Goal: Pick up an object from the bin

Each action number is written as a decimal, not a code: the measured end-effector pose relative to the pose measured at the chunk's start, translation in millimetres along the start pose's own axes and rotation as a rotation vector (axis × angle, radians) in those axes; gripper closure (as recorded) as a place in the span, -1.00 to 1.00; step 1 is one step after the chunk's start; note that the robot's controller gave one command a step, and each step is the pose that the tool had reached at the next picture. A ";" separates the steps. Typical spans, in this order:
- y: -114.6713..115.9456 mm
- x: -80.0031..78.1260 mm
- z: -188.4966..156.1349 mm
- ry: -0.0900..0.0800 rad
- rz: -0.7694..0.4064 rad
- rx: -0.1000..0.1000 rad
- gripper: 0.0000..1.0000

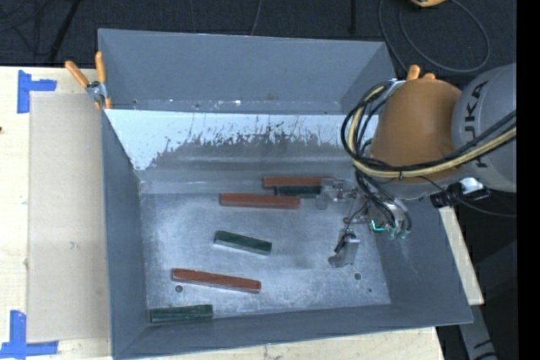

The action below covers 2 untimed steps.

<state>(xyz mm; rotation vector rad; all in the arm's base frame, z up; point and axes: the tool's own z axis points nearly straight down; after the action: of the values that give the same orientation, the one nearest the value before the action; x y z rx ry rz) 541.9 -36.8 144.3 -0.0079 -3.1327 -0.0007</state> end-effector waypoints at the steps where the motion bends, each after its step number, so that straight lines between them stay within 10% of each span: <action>1: 0.1 -1.8 -4.5 -0.008 -0.001 0.000 -1.00; 2: 69.1 -31.0 32.3 -0.012 -0.009 0.000 -1.00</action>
Offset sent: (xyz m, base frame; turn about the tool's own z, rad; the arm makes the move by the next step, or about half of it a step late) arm 0.0601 0.1461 -0.0743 -0.0213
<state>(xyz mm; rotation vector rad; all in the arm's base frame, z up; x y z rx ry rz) 572.9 32.2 111.8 0.0065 -3.1450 -0.0009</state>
